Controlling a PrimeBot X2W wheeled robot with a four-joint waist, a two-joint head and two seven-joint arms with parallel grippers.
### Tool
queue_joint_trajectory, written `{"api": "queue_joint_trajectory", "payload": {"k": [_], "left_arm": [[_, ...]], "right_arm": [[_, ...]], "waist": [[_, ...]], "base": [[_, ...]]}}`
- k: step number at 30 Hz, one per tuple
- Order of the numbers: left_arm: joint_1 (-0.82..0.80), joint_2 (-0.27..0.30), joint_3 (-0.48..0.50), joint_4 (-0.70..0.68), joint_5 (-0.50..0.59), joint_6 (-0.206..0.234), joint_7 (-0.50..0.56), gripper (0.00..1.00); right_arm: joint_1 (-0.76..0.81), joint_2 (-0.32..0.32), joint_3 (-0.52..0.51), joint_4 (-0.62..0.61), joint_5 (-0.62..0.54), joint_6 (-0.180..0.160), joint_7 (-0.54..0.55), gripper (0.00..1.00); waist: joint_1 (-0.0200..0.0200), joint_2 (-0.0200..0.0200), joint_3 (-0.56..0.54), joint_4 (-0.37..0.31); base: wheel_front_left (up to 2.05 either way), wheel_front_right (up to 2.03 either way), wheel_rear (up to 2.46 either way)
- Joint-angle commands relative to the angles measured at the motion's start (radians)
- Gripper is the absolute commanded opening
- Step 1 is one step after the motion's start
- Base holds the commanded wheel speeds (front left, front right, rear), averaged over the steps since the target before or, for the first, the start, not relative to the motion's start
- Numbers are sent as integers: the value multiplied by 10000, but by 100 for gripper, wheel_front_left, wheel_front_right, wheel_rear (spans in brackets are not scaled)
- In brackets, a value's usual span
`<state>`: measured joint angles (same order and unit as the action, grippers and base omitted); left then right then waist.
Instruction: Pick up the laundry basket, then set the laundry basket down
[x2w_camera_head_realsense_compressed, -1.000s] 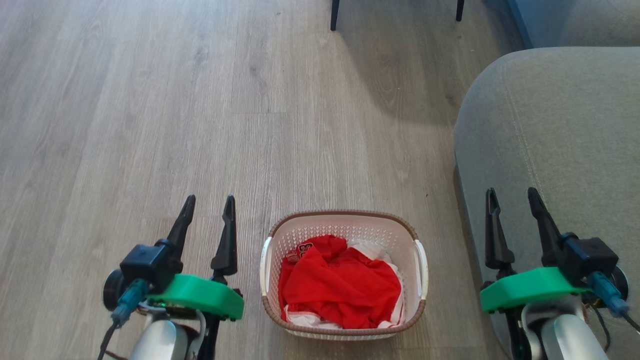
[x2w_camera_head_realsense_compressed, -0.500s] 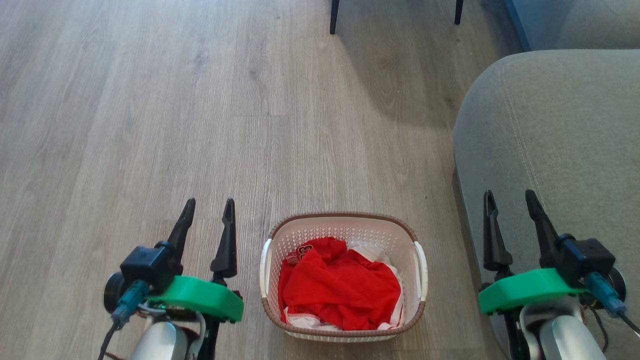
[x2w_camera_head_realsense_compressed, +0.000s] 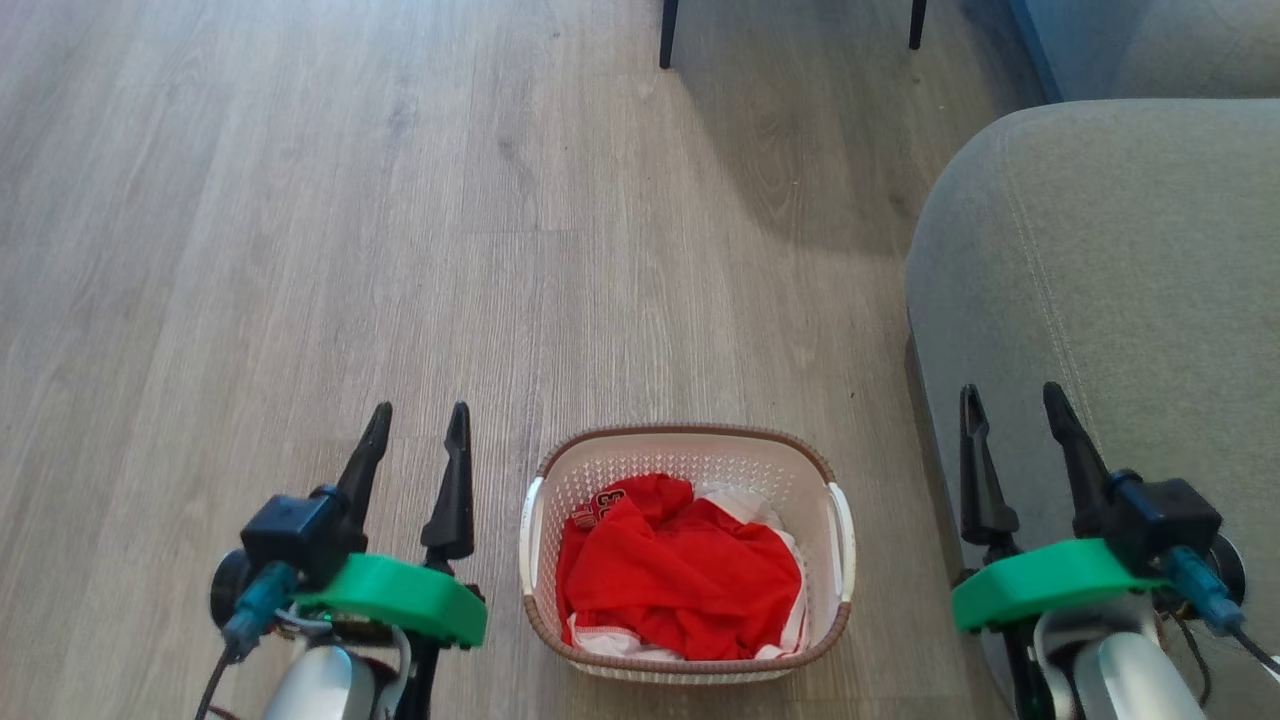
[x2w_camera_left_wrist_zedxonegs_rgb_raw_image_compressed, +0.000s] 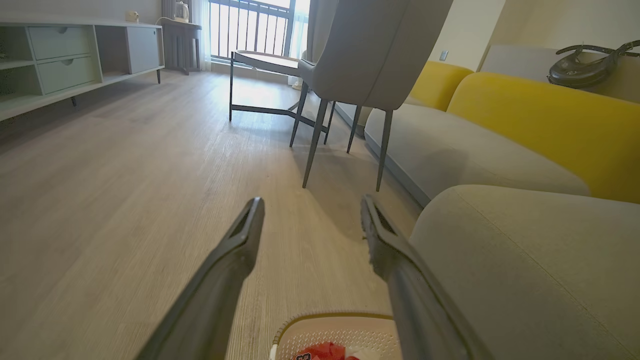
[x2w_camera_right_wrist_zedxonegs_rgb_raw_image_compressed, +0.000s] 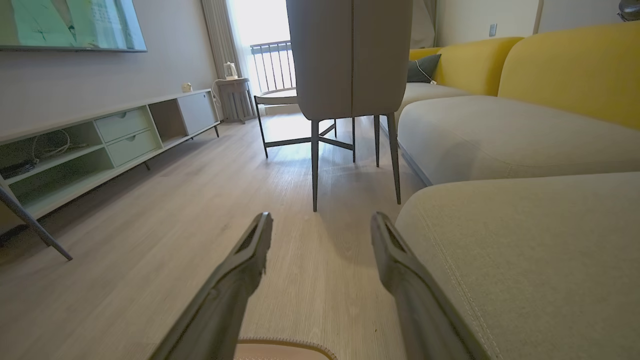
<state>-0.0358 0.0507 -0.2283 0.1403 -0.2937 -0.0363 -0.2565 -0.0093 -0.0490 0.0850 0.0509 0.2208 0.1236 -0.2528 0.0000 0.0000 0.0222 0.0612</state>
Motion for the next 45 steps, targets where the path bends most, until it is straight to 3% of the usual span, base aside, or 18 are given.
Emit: {"api": "queue_joint_trajectory", "payload": {"k": [1, 2, 6, 45], "left_arm": [[-201, -5, 301, -282, -135, -65, -53, 100], [4, 0, -2, 65, -92, -59, 0, 0], [251, 1, -27, 661, -151, -63, 11, 0], [-46, 184, 800, 788, -4436, -339, 964, 0]], "right_arm": [[-109, -12, 237, -278, -34, 71, -89, 100], [2, 2, 10, 31, 4, 2, 2, 0], [162, 7, 75, 654, 66, 0, 18, 0], [-183, -210, -285, 1041, 4635, 23, 930, 0]], "waist": [[0, 0, 14, -2], [0, 0, 11, -3], [0, 0, 9, -6], [0, 0, -53, -196]], "base": [[0, 0, 0], [0, 0, 0], [0, 0, 0], [0, 0, 0]]}}
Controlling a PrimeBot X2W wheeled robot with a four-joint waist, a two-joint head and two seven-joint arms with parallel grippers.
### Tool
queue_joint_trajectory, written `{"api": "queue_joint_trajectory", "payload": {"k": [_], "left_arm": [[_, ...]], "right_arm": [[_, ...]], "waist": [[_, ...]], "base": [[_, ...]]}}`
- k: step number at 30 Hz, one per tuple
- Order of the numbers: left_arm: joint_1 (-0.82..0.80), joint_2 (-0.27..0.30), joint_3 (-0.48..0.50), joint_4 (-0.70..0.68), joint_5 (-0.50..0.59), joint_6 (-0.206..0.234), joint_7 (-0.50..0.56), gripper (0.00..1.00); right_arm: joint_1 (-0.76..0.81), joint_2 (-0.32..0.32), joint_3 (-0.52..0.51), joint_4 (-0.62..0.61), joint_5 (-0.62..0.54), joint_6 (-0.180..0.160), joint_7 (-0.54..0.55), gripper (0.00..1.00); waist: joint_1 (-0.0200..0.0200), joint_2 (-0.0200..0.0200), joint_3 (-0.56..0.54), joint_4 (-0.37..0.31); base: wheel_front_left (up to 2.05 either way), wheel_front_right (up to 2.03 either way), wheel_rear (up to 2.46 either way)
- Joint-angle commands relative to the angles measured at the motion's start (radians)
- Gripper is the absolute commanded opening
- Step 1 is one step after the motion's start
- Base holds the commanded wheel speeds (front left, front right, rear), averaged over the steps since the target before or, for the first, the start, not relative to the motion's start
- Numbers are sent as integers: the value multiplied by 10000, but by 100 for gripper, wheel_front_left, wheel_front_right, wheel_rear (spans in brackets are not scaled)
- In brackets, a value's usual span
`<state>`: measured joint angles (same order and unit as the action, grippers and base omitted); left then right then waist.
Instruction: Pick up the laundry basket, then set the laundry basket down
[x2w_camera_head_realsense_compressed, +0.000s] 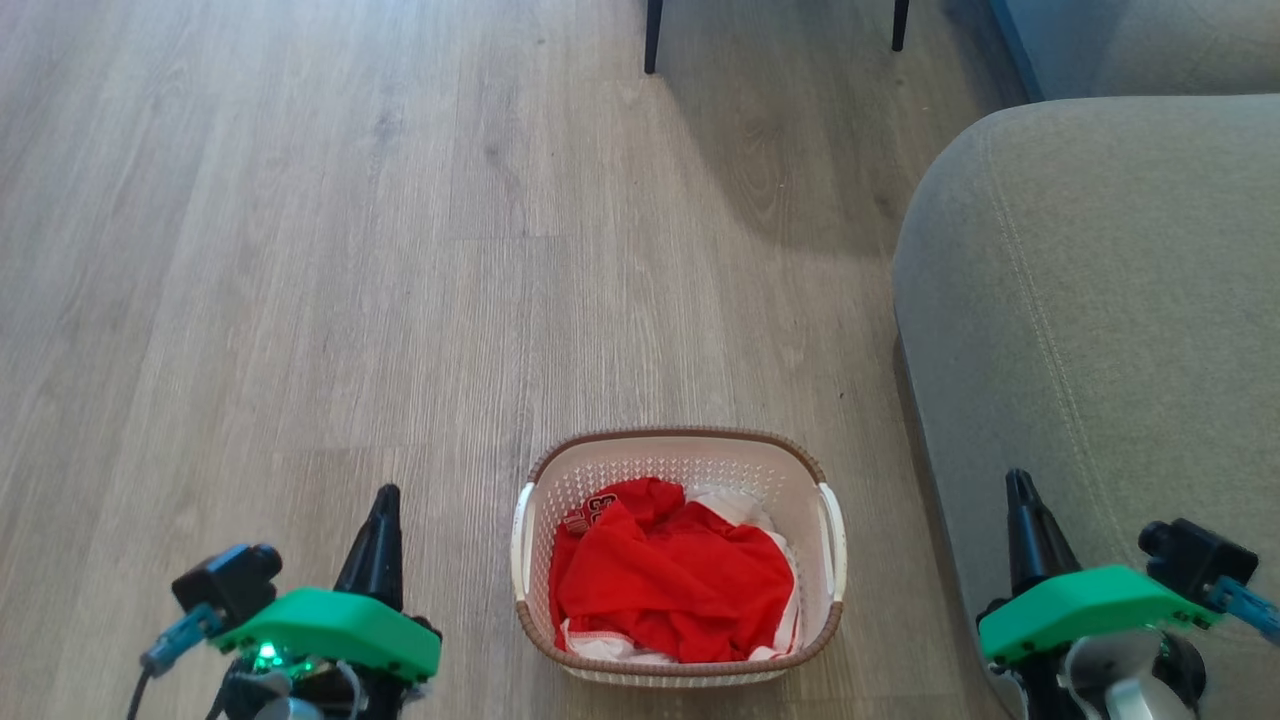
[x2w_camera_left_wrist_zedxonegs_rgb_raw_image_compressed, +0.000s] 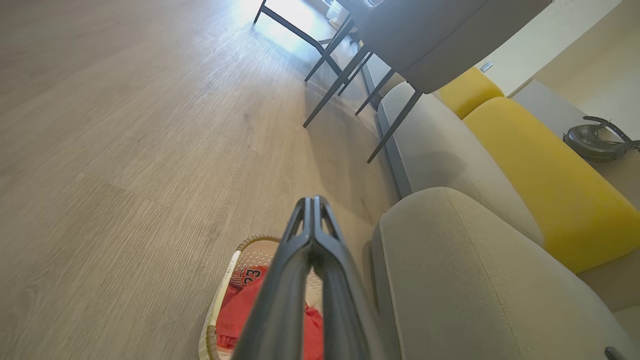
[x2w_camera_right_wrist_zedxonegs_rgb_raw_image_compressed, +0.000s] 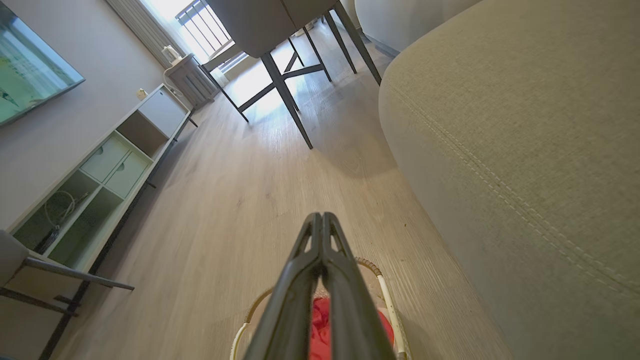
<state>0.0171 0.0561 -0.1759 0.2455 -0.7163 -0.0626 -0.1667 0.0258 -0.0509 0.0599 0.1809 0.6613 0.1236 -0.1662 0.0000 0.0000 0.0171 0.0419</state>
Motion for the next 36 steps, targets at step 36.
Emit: {"api": "queue_joint_trajectory", "payload": {"k": [36], "left_arm": [[-834, 184, 1167, -172, -3926, -323, 1038, 0]], "right_arm": [[-845, -257, -527, 95, 4183, 42, 1016, 0]], "waist": [[0, 0, -57, -173]], "base": [[0, 0, 0]]}}
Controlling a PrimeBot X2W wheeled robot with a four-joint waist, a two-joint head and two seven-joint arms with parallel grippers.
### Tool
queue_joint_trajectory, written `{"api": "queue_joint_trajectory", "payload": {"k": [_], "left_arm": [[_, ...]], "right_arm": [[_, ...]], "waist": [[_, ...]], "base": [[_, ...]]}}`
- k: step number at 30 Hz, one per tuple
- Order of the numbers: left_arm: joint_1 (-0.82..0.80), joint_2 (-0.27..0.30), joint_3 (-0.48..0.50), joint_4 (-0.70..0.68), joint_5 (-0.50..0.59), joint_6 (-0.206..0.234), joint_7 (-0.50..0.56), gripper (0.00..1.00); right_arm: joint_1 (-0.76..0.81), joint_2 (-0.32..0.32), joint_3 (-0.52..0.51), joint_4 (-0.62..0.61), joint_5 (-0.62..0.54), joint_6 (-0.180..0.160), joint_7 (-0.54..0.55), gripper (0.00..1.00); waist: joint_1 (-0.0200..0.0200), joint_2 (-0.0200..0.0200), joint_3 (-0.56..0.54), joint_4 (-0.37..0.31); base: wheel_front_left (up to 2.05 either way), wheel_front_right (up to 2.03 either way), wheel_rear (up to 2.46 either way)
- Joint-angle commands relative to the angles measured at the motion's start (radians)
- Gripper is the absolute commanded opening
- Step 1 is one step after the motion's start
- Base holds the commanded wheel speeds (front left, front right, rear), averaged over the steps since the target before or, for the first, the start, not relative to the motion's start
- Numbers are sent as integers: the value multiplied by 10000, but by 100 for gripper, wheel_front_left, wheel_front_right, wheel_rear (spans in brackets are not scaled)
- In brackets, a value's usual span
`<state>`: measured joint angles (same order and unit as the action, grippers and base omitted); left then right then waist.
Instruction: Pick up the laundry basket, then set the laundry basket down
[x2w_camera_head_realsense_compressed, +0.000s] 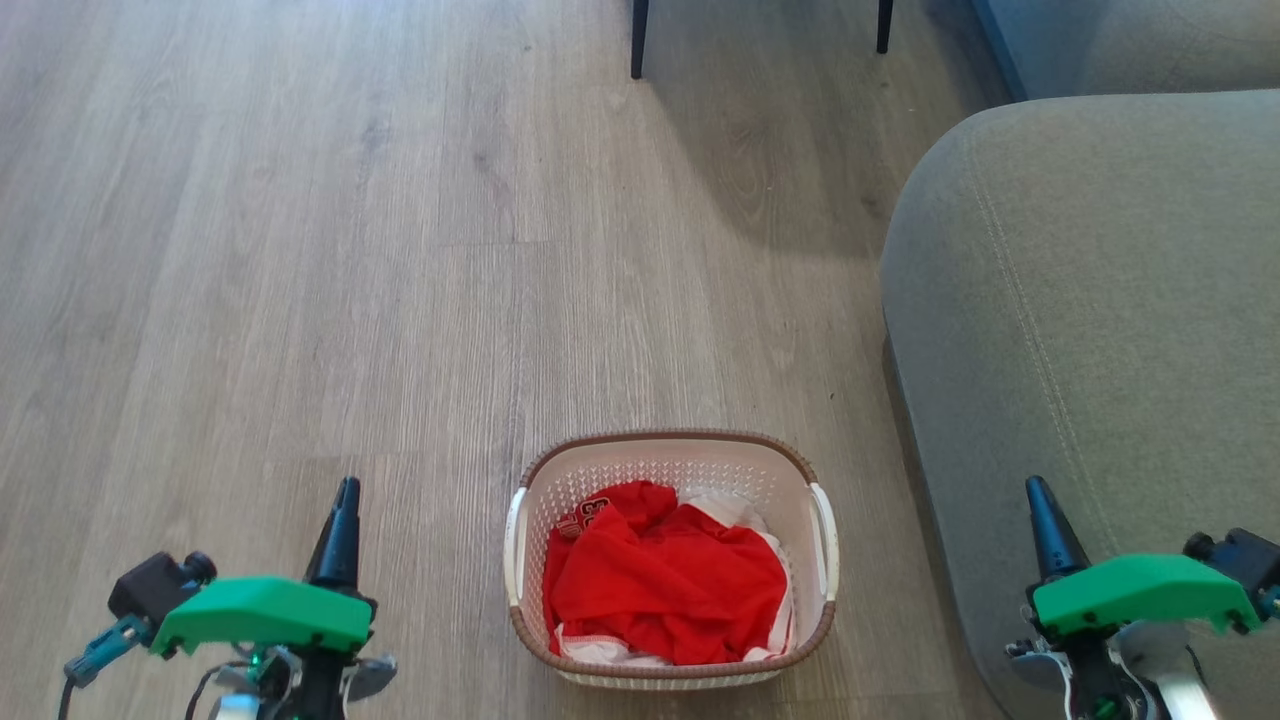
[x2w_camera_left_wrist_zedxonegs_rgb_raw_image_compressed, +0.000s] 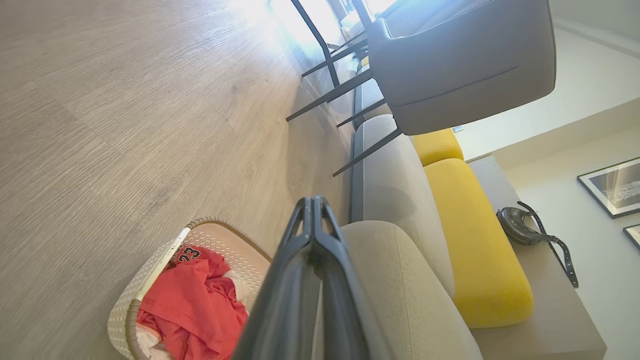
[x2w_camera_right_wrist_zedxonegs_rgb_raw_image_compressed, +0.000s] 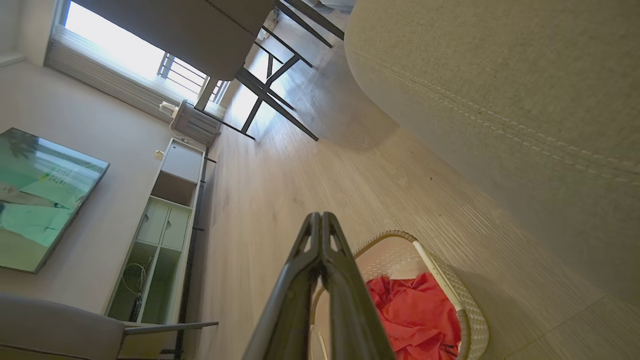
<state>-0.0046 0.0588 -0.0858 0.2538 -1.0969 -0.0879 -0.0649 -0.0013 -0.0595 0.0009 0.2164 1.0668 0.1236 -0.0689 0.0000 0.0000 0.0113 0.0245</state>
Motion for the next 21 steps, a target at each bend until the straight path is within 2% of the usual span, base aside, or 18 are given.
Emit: {"api": "queue_joint_trajectory", "payload": {"k": [1, 21], "left_arm": [[-625, 158, 293, -251, -225, -77, 49, 0], [-778, 159, 843, -191, -2317, -219, 638, 0]], "right_arm": [[-582, -171, 48, -249, 239, 43, 73, 0], [-764, -177, -278, -43, 2462, 54, 654, 0]], "waist": [[0, 0, -1, -4], [0, 0, -33, -101]], "base": [[0, 0, 0], [0, 0, 0]]}}
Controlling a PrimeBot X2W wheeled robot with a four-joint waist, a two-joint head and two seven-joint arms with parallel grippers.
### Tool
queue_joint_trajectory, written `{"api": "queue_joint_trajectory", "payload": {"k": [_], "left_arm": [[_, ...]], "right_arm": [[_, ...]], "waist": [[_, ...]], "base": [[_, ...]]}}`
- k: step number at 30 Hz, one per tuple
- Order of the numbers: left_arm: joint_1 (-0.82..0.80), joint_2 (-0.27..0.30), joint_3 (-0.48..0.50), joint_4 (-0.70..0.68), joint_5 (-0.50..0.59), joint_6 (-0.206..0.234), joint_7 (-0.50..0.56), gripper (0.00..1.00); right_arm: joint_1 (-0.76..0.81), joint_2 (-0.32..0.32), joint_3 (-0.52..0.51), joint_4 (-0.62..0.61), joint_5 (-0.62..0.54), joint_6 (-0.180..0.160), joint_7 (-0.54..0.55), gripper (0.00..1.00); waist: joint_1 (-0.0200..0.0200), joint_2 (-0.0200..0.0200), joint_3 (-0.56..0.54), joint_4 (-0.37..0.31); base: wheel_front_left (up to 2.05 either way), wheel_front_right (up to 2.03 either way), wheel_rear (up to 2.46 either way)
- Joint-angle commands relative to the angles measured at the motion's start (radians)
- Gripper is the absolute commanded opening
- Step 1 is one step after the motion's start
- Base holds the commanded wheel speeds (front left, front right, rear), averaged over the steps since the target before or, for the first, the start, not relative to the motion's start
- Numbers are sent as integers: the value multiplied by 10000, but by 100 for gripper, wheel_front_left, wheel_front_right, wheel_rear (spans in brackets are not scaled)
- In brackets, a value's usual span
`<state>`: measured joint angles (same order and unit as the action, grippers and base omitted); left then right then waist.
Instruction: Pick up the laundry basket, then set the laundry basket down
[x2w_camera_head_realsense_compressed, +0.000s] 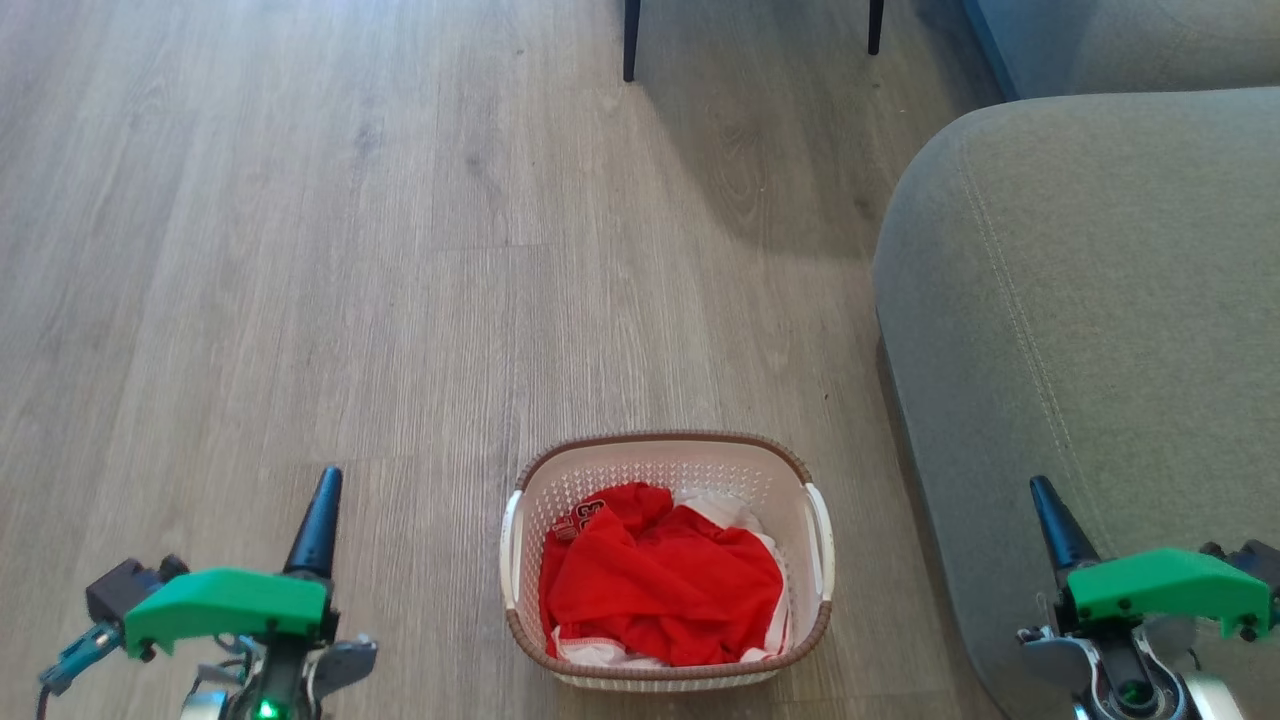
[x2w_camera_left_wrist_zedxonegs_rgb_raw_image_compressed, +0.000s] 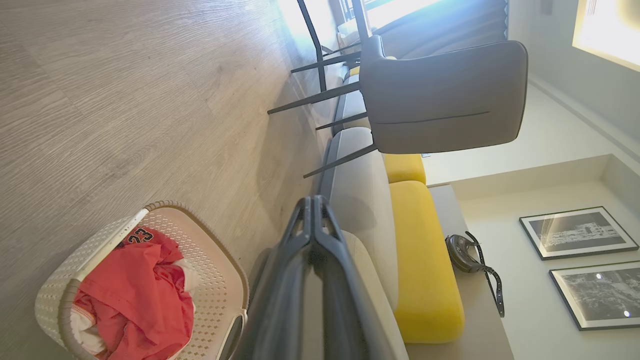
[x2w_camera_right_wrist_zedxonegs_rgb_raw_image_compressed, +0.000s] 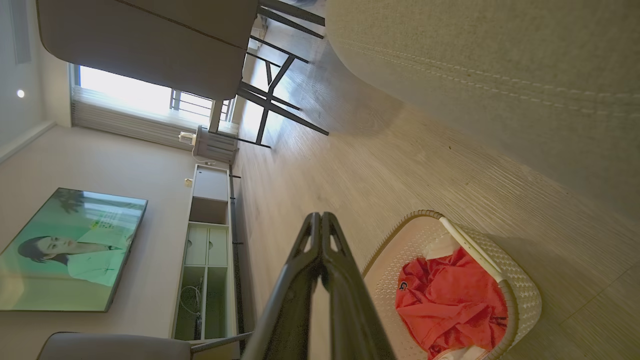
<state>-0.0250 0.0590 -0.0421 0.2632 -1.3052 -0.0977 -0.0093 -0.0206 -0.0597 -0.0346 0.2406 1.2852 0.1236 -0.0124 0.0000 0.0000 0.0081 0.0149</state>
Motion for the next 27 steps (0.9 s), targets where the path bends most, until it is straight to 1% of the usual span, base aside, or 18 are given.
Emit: {"api": "queue_joint_trajectory", "payload": {"k": [1, 27], "left_arm": [[-582, 157, 433, -282, -339, -128, 112, 0], [-784, 140, 1174, -201, -3029, -312, 897, 0]], "right_arm": [[-580, -175, 59, -274, 388, 55, 118, 0], [-818, -161, -394, -6, 3246, 70, 895, 0]], "waist": [[0, 0, -3, -10], [0, 0, -45, -136]], "base": [[0, 0, 0], [0, 0, 0]]}}
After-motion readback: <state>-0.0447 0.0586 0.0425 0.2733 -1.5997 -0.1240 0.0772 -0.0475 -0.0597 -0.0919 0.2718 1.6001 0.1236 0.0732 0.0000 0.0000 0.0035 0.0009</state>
